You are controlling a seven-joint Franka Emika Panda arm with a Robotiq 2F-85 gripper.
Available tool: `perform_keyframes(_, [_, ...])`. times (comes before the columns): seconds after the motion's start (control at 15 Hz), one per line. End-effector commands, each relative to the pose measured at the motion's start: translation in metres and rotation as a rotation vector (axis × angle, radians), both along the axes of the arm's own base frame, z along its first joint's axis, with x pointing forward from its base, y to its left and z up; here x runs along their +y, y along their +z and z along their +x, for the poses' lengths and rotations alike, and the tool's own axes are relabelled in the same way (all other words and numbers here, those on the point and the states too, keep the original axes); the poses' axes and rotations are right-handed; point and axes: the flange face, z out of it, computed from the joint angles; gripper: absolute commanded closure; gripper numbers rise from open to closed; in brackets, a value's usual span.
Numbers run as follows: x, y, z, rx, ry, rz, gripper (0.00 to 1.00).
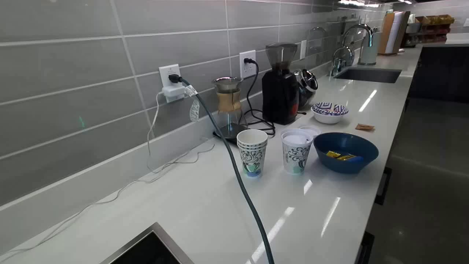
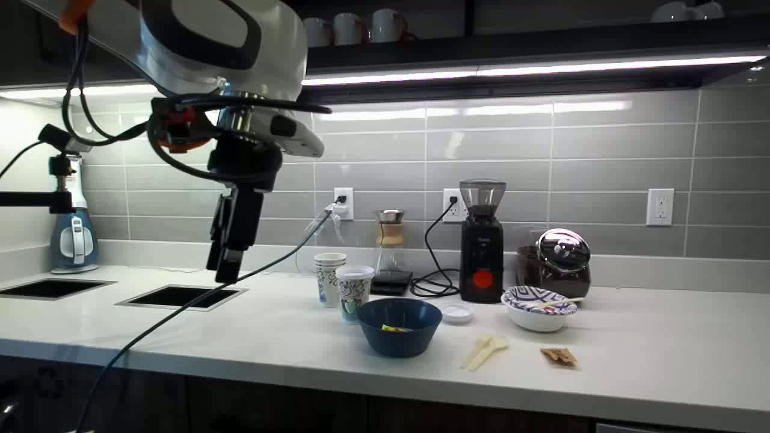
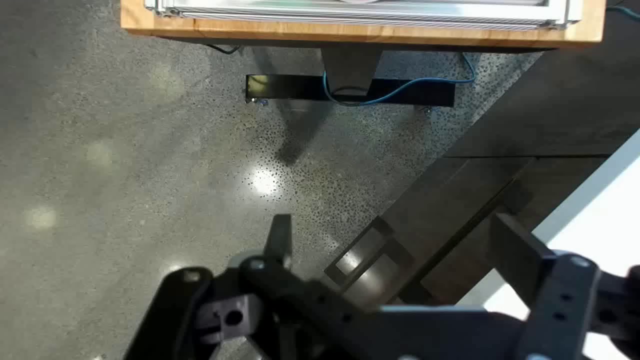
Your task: Remove the lid from the cup and put the lid upside down
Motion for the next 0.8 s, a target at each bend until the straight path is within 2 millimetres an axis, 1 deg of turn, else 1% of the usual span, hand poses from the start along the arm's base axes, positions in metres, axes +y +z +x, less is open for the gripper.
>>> perform_keyframes(0.0, [0.0,0.0,0.0,0.0,0.0,0.0,0.0])
perform_keyframes(0.6, [0.0,0.0,0.0,0.0,0.0,0.0,0.0])
perform_keyframes(0.67, [0.006,0.004,0.005,0.012,0.011,0.019,0.0])
perform_keyframes(0.73, [0.016,0.009,0.015,-0.008,0.028,-0.008,0.0])
